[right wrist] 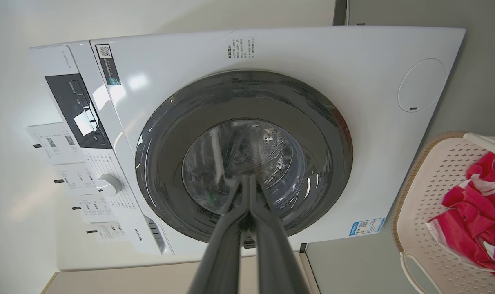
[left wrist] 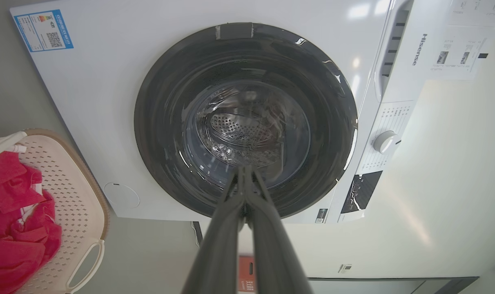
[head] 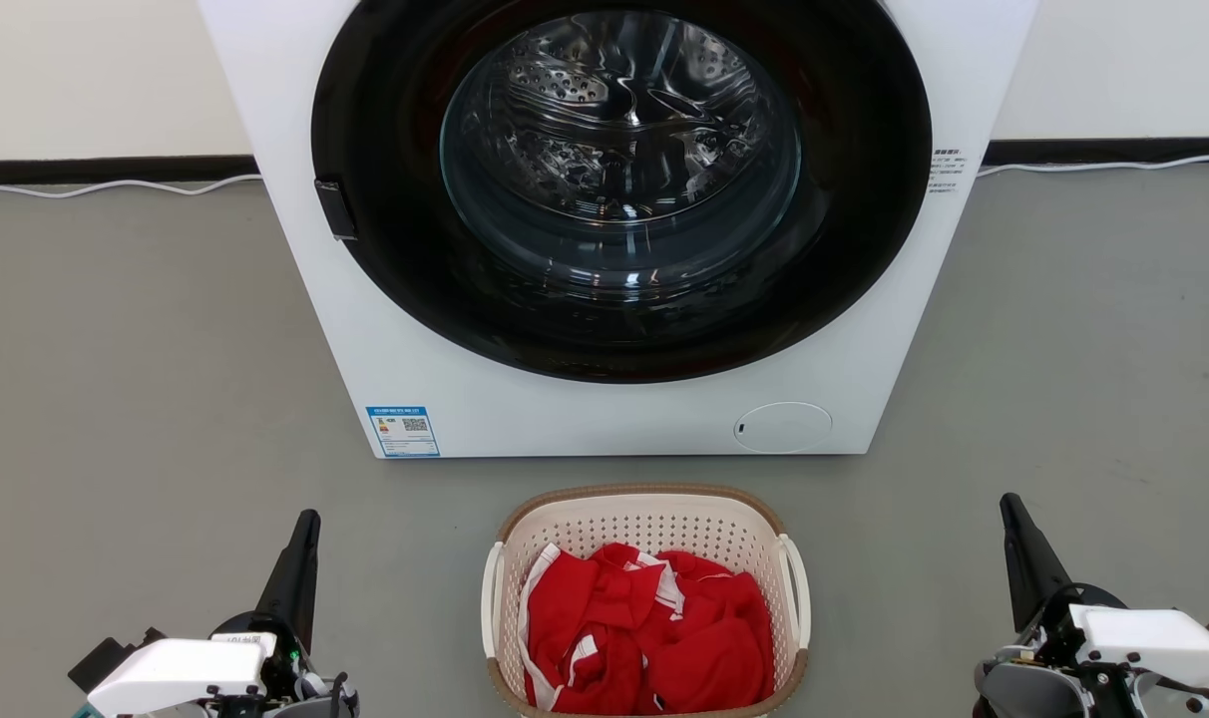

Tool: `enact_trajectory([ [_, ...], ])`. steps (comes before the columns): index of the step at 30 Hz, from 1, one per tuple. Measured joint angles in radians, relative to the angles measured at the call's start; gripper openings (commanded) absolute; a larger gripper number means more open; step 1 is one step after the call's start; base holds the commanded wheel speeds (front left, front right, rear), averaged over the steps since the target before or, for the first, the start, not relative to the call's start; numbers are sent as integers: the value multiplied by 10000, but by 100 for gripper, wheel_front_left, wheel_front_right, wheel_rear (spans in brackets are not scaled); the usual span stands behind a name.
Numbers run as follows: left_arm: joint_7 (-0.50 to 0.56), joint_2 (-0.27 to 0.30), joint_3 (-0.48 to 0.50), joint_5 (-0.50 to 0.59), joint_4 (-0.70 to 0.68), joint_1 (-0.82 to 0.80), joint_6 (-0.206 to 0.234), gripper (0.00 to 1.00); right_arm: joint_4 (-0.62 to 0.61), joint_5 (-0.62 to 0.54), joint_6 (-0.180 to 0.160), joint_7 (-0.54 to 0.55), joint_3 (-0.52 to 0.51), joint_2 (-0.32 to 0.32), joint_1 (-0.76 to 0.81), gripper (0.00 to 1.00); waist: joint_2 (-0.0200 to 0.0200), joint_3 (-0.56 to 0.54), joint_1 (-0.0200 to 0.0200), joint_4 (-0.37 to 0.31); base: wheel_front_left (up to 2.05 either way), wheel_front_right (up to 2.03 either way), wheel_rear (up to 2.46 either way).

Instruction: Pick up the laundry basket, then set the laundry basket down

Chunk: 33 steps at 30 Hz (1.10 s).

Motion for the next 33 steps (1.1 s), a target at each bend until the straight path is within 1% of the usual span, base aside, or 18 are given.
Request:
enact_trajectory([
  [33,0,0,0,0,0,0,0,0,0,0,0,0,0,0,0,0,0,0,0,0,0,0,0],
])
